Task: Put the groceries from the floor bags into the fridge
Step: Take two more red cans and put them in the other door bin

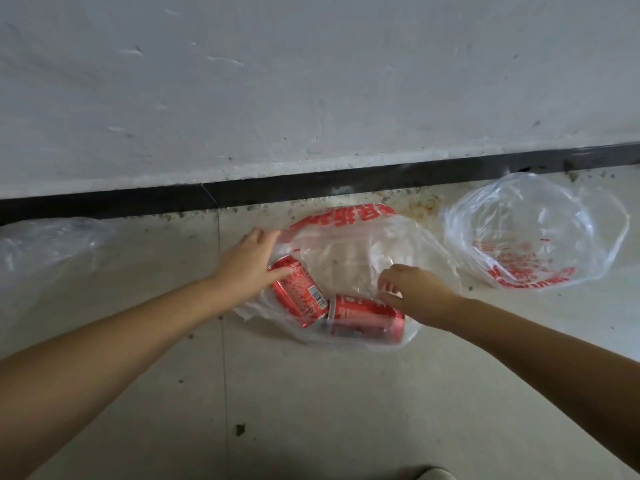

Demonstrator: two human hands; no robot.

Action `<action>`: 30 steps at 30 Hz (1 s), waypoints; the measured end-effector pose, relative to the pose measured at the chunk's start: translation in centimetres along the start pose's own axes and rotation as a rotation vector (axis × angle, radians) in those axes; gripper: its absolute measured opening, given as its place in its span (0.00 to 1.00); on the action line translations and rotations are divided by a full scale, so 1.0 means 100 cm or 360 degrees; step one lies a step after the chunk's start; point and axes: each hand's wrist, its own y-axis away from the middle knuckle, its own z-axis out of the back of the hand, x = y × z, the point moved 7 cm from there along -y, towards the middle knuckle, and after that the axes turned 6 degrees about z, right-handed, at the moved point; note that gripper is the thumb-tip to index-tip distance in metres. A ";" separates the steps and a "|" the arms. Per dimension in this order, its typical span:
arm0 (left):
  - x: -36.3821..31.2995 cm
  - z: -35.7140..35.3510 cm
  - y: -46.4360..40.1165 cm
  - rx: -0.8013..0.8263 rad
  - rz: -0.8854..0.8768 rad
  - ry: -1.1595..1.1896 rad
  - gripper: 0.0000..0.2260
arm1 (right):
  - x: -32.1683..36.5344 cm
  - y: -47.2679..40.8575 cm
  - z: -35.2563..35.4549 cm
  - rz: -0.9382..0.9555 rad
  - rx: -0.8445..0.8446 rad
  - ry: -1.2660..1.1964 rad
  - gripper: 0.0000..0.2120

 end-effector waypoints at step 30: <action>-0.031 -0.064 0.013 0.0255 0.0683 0.0892 0.37 | 0.025 -0.035 -0.024 -0.0733 -0.0425 -0.1182 0.38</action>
